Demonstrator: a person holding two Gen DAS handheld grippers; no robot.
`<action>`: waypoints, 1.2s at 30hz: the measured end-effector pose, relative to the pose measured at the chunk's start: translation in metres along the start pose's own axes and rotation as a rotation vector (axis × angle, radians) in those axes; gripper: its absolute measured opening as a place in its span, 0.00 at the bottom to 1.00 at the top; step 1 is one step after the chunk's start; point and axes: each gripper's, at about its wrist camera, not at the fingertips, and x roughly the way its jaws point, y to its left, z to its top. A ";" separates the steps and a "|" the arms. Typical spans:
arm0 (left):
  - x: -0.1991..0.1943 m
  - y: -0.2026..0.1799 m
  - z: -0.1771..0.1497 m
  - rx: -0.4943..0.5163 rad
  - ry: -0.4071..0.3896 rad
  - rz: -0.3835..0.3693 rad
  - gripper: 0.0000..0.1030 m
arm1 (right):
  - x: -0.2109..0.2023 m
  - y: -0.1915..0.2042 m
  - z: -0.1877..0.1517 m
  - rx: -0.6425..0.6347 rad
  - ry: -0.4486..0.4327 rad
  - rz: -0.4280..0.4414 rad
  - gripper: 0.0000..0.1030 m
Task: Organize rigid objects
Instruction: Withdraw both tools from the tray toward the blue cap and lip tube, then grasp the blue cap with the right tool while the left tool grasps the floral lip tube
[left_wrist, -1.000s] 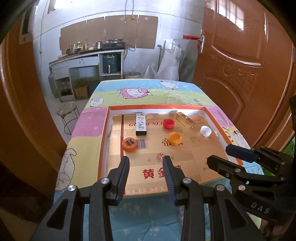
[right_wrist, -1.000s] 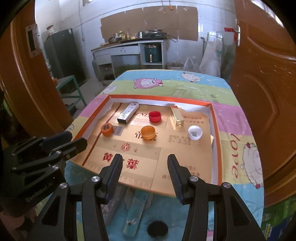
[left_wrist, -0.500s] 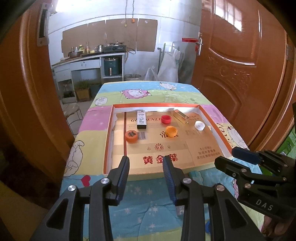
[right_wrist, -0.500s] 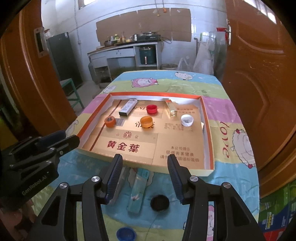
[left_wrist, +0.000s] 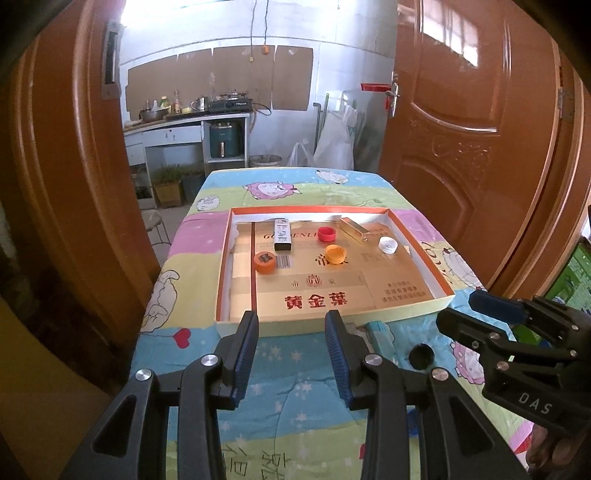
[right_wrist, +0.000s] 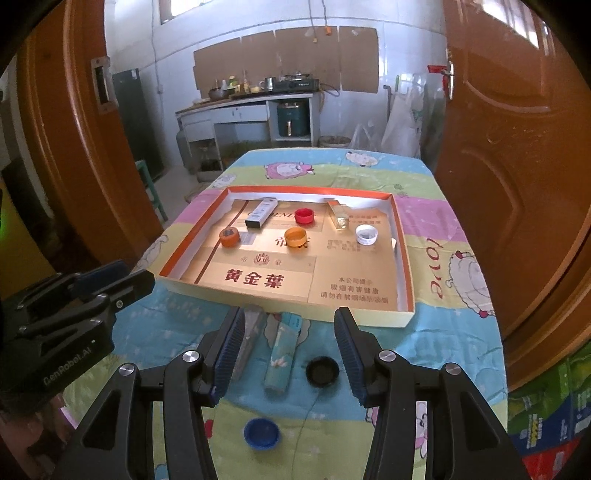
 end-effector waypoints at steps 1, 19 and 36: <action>-0.002 0.000 -0.001 0.000 -0.002 -0.001 0.36 | -0.003 0.000 -0.002 0.001 -0.002 -0.002 0.50; -0.015 0.003 -0.048 -0.012 0.039 -0.039 0.36 | 0.000 0.009 -0.090 -0.053 0.090 0.042 0.50; -0.001 0.001 -0.059 -0.020 0.082 -0.055 0.36 | 0.037 0.025 -0.102 -0.122 0.134 0.056 0.50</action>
